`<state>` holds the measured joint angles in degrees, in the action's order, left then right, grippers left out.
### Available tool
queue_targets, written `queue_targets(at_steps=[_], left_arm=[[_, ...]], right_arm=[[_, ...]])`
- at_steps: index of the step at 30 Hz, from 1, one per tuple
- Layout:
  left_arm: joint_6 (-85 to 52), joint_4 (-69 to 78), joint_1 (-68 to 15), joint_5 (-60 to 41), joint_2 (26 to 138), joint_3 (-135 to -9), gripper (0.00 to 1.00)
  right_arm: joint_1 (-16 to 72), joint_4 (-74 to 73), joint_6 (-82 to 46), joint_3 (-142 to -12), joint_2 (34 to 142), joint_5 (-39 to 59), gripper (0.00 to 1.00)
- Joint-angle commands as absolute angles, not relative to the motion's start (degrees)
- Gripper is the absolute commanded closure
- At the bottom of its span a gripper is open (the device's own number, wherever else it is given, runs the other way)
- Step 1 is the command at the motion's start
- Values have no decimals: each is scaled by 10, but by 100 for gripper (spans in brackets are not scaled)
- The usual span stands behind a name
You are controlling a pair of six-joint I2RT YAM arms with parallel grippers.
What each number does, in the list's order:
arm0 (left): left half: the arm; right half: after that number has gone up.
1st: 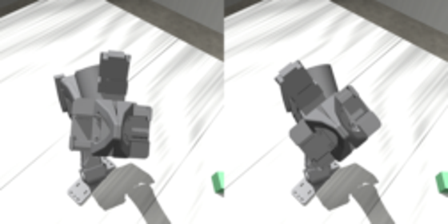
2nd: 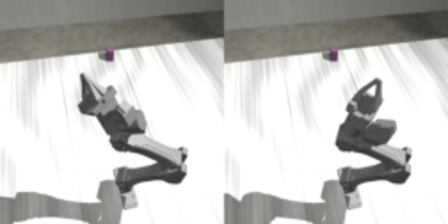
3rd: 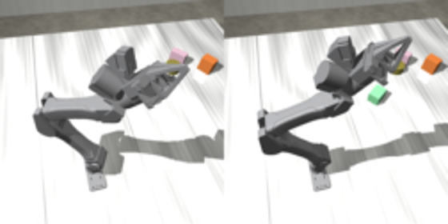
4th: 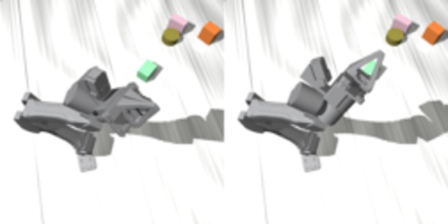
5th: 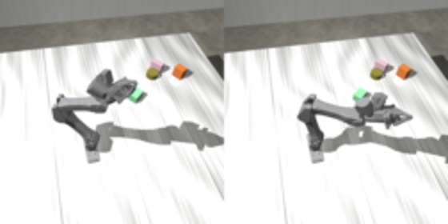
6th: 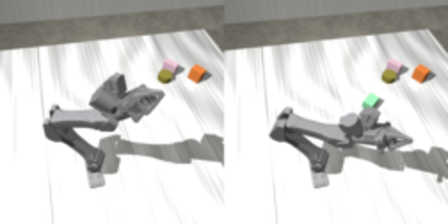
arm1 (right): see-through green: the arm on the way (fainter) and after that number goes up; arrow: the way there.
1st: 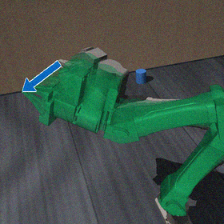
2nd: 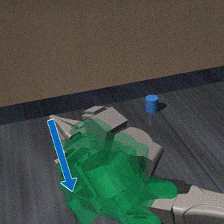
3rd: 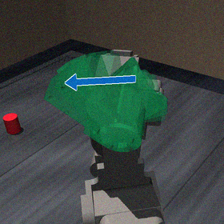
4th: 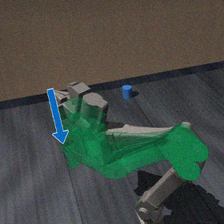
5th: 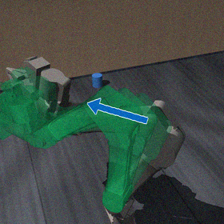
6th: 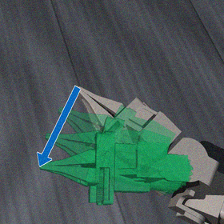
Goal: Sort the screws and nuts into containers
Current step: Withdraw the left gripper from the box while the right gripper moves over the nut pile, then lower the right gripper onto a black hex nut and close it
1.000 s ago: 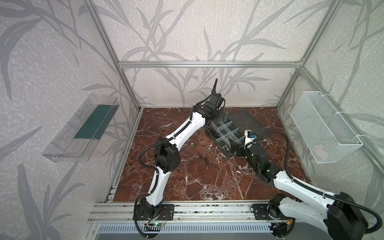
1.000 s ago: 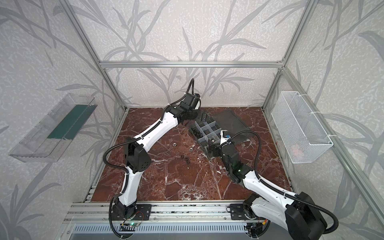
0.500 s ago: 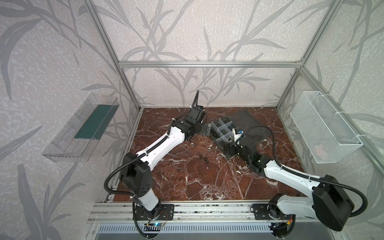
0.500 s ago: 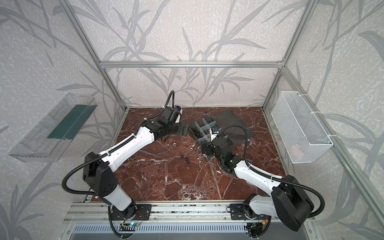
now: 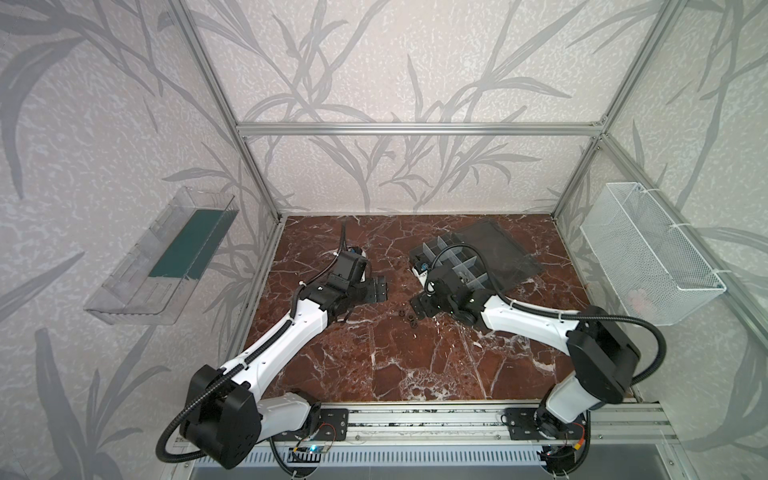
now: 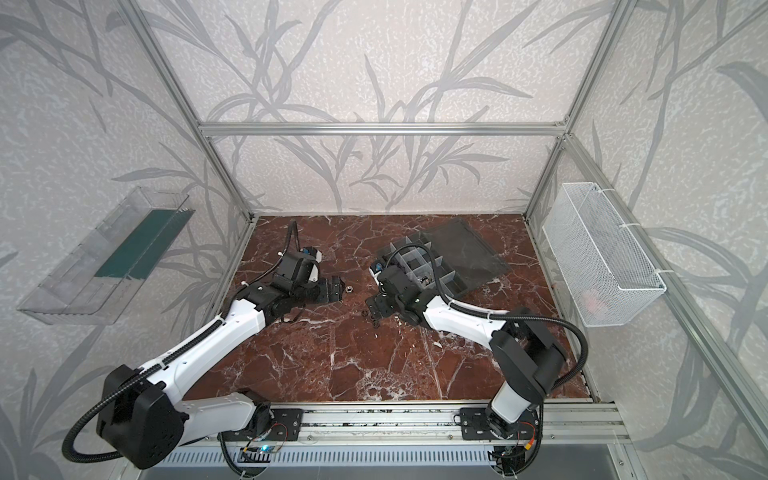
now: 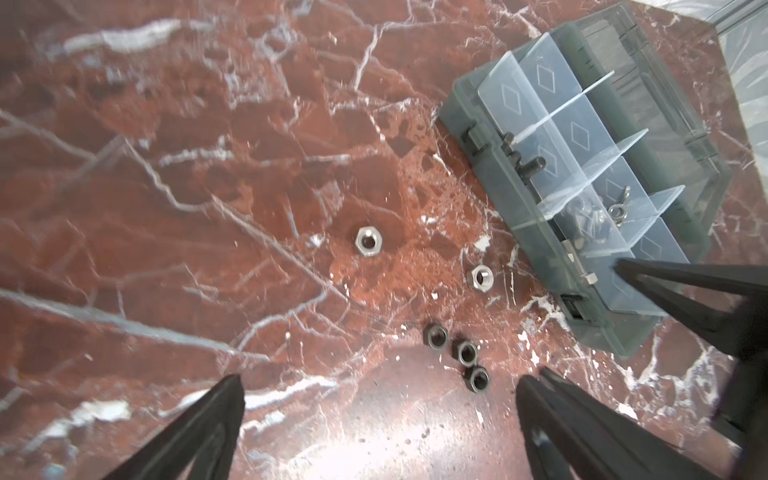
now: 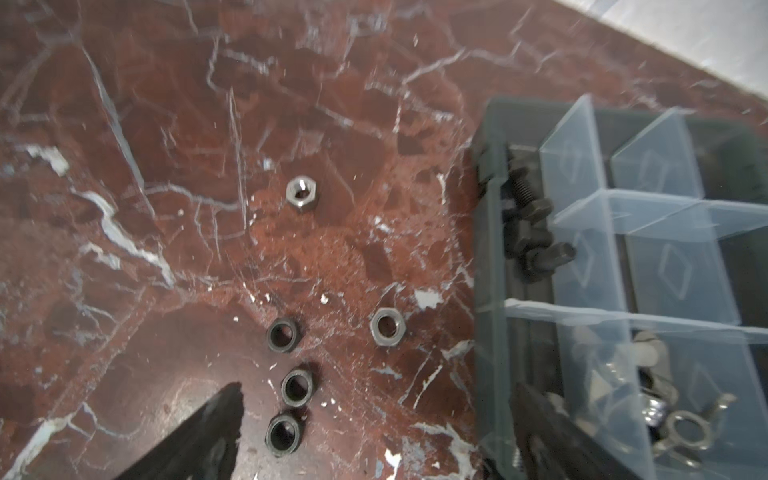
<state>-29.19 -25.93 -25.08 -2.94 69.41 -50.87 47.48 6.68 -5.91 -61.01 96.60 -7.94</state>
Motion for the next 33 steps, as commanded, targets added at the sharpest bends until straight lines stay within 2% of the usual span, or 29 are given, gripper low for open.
queue_targets(at_steps=[1, 6, 9, 14, 19, 25, 28, 33], left_arm=[[-366, -233, -250, -53, 649, -458, 0], [-425, -167, -249, -87, 599, -375, 1], [-453, -139, -248, -101, 585, -341, 0], [-485, -113, -249, -91, 585, -304, 1], [-500, -130, -248, -65, 599, -302, 1], [-553, -161, -248, -21, 589, -295, 1], [-537, -163, -248, -23, 586, -295, 1], [-515, -168, -248, -24, 585, -303, 1]], right_arm=[[494, 173, -44, -648, 1002, -67, 1], [503, 200, -45, -654, 1027, -58, 0], [503, 208, -45, -646, 1031, -42, 4], [507, 230, -33, -669, 1072, -24, 16], [519, 223, -31, -678, 1092, -20, 24], [524, 239, -33, -699, 1118, -14, 43], [525, 237, -33, -698, 1115, -17, 46], [524, 241, -33, -700, 1119, -24, 59]])
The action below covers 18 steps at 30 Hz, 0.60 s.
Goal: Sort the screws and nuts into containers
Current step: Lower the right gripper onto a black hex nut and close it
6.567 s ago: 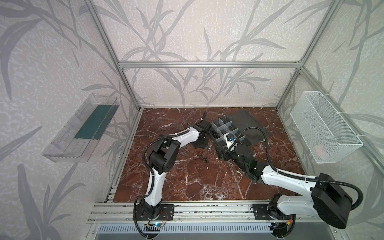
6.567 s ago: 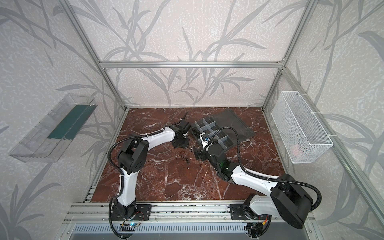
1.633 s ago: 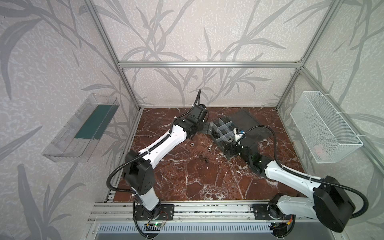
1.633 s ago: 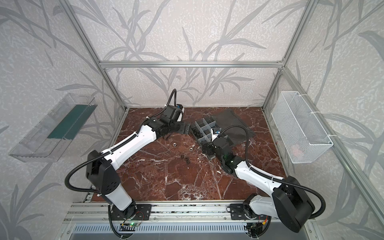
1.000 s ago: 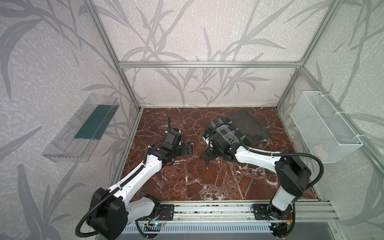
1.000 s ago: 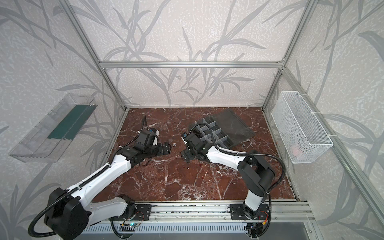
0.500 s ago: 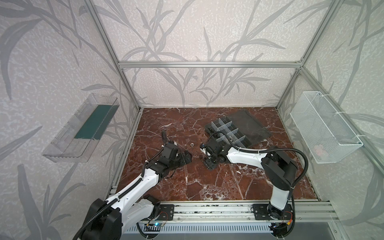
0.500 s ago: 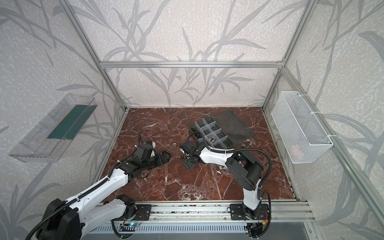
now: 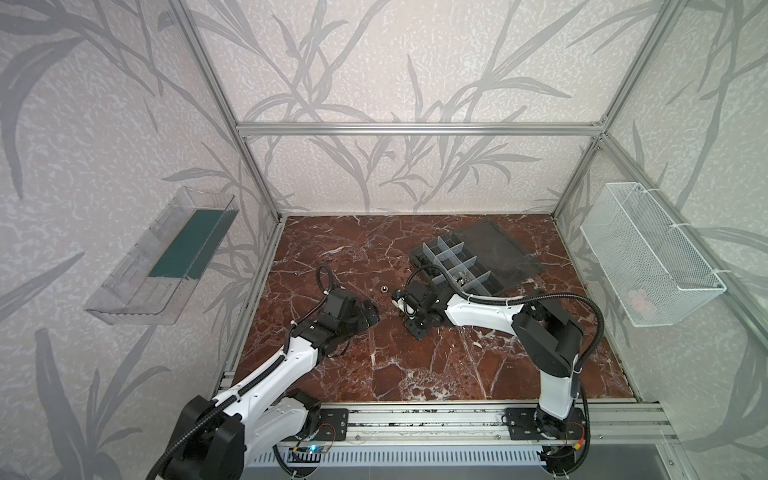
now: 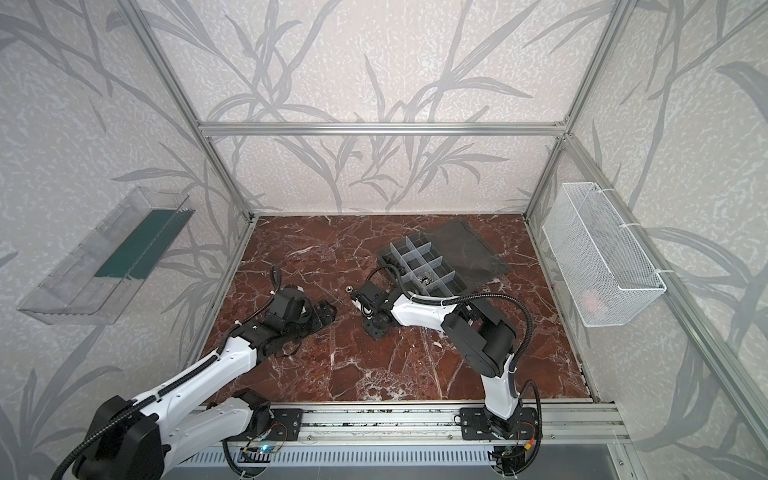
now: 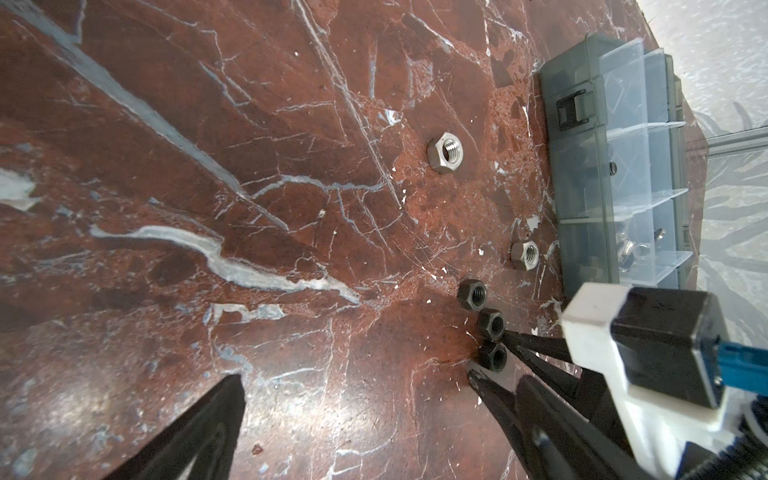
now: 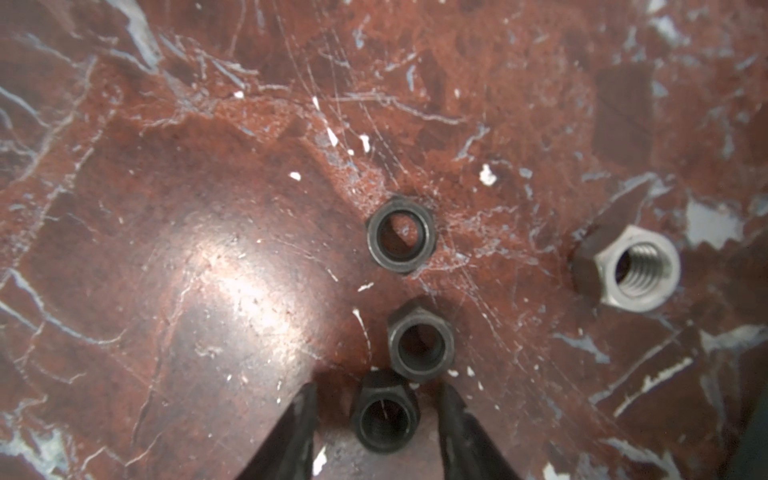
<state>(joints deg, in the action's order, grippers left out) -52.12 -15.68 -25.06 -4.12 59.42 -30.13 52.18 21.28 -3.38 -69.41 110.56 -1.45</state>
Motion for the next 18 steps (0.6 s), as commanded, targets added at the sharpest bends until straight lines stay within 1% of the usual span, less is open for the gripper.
queue_targets(at_steps=[1, 4, 6, 8, 14, 18], left_arm=[[-514, -167, -249, -24, 584, -303, 1], [-509, -164, -248, -29, 587, -307, 1], [-501, -162, -248, -39, 591, -311, 1], [-494, -150, -249, -62, 595, -311, 0], [-475, -100, -249, -134, 612, -311, 1], [-469, -83, -249, -161, 621, -316, 0]], right_arm=[[525, 243, -34, -701, 1120, -27, 62], [524, 244, -33, -704, 1123, -29, 70], [525, 246, -34, -705, 1125, -29, 74], [524, 247, -34, -706, 1124, -31, 78], [524, 234, -35, -694, 1103, -53, 86], [522, 213, -37, -674, 1075, -69, 88]])
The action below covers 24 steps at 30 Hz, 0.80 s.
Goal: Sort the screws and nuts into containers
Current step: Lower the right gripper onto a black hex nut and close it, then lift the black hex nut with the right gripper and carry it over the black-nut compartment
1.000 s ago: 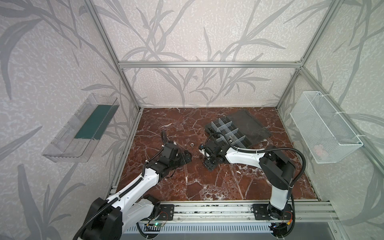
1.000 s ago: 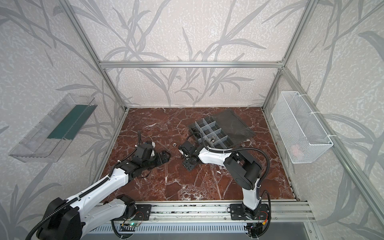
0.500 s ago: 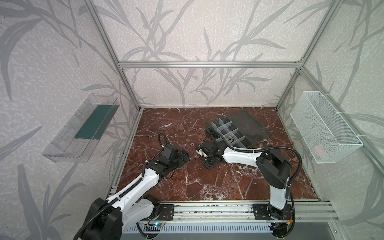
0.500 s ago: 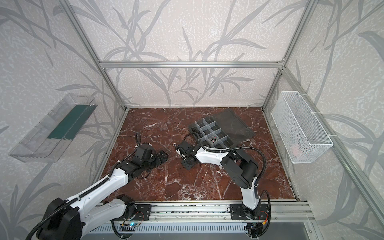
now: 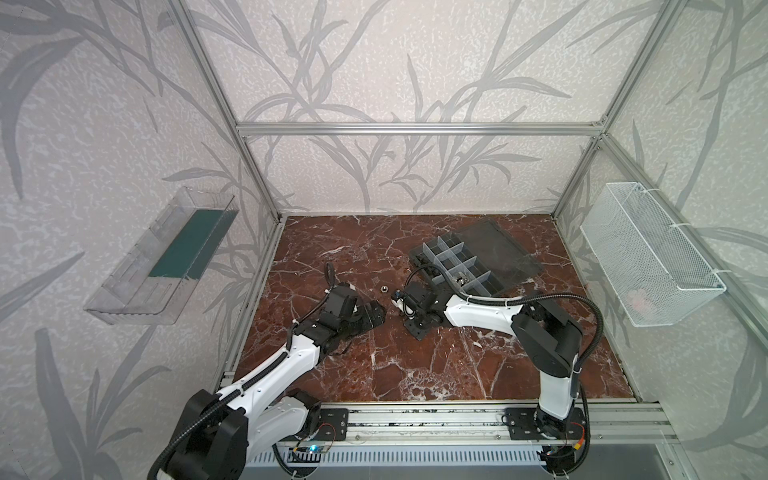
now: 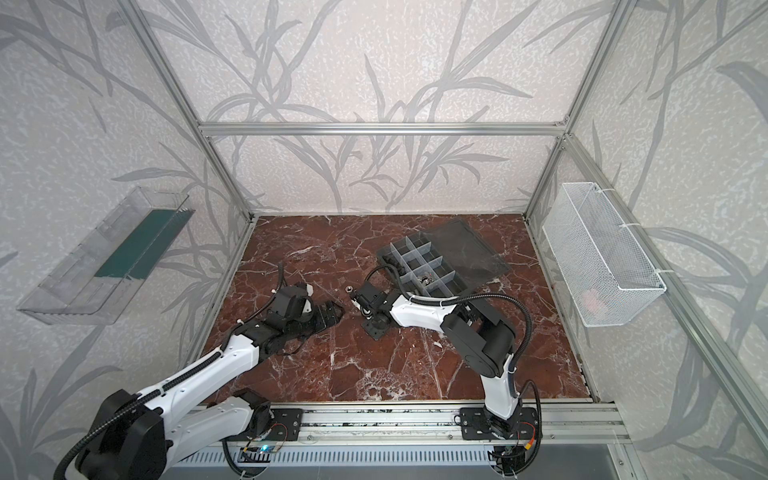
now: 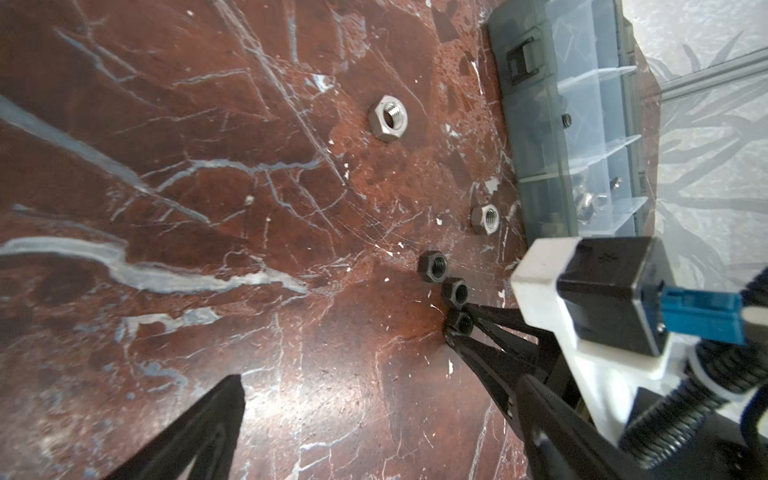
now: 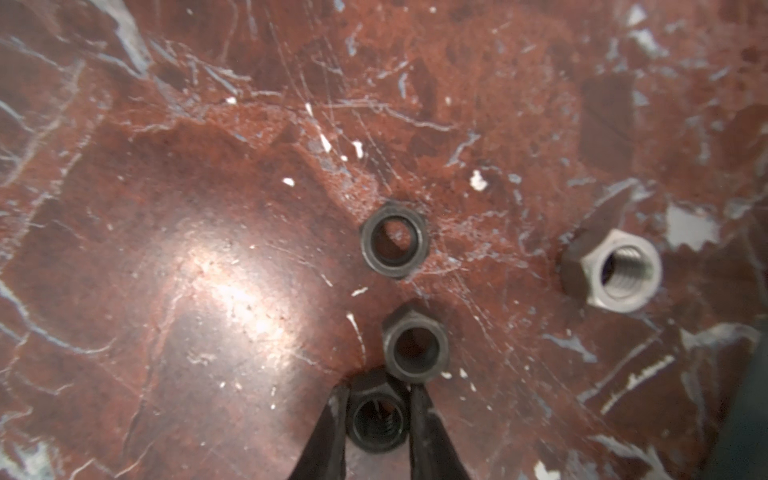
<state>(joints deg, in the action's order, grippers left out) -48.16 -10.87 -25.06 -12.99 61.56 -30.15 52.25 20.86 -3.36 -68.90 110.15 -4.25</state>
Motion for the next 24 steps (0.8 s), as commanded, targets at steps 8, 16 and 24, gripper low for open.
queue_targets(at_steps=[8, 16, 24], left_arm=[[-467, -66, -250, -178, 621, -320, 0], [-424, -115, -251, -188, 645, -394, 1], [-356, -213, -251, -173, 704, -547, 0]], right_arm=[[506, 168, -45, -633, 1014, -64, 88], [478, 170, -63, -635, 963, -43, 87], [423, 155, -75, -655, 931, -37, 87]])
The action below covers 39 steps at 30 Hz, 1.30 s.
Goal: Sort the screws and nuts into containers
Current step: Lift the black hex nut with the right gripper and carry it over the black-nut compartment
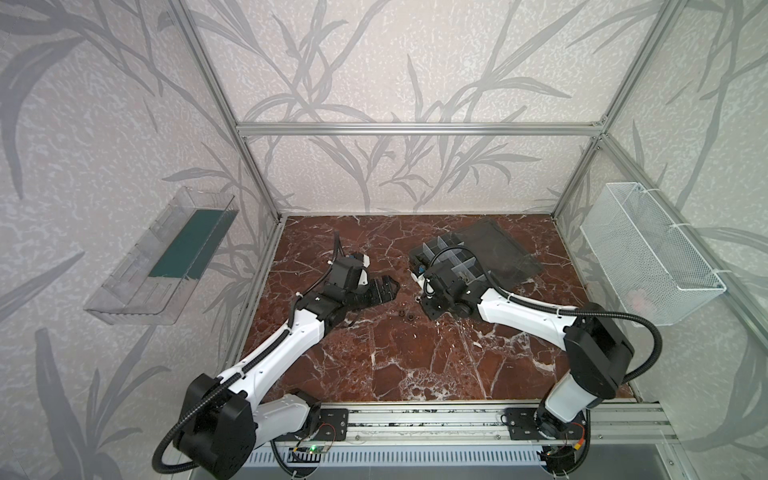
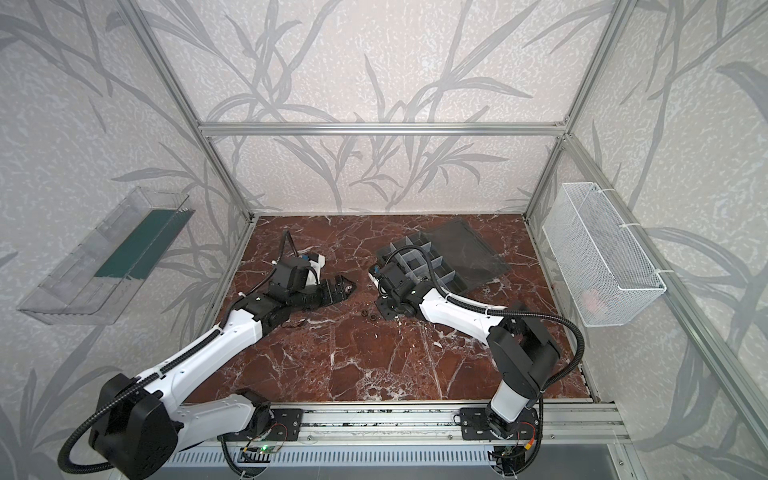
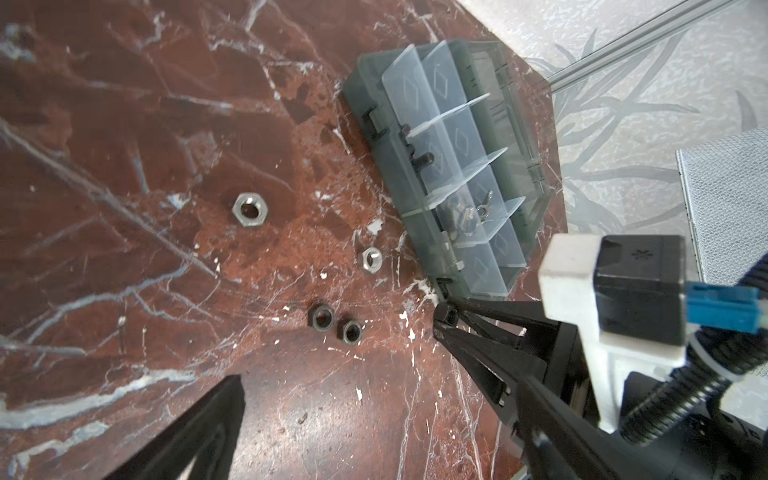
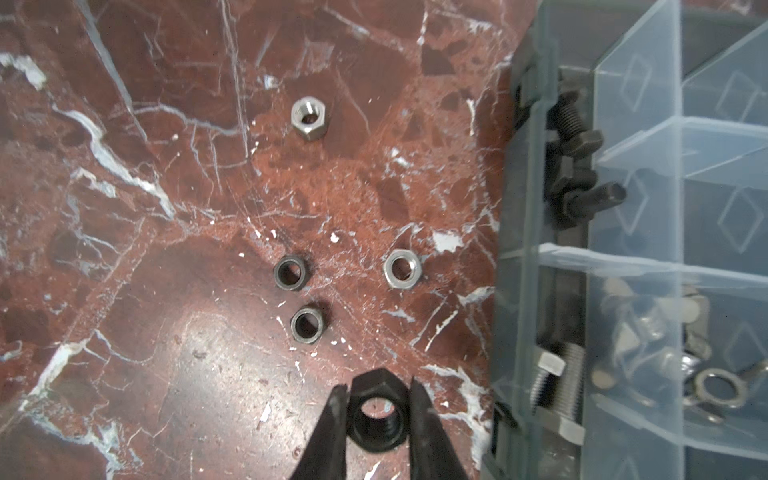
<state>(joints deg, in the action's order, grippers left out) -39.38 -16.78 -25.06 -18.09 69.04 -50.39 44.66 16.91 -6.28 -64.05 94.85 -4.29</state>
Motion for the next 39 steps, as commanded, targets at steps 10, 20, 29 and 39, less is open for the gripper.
queue_targets(at_steps=[10, 20, 29, 39], left_arm=[[-315, -133, -266, -162, 820, -648, 0], [-295, -95, -270, -235, 900, -668, 0], [-306, -72, -273, -221, 877, -636, 0], [-314, -72, -273, -224, 889, -638, 1]], right_arm=[[329, 156, -81, -734, 972, -42, 87], [260, 153, -81, -797, 1074, -35, 87], [250, 143, -72, -803, 1120, -38, 84], [245, 131, -77, -799, 1136, -29, 80]])
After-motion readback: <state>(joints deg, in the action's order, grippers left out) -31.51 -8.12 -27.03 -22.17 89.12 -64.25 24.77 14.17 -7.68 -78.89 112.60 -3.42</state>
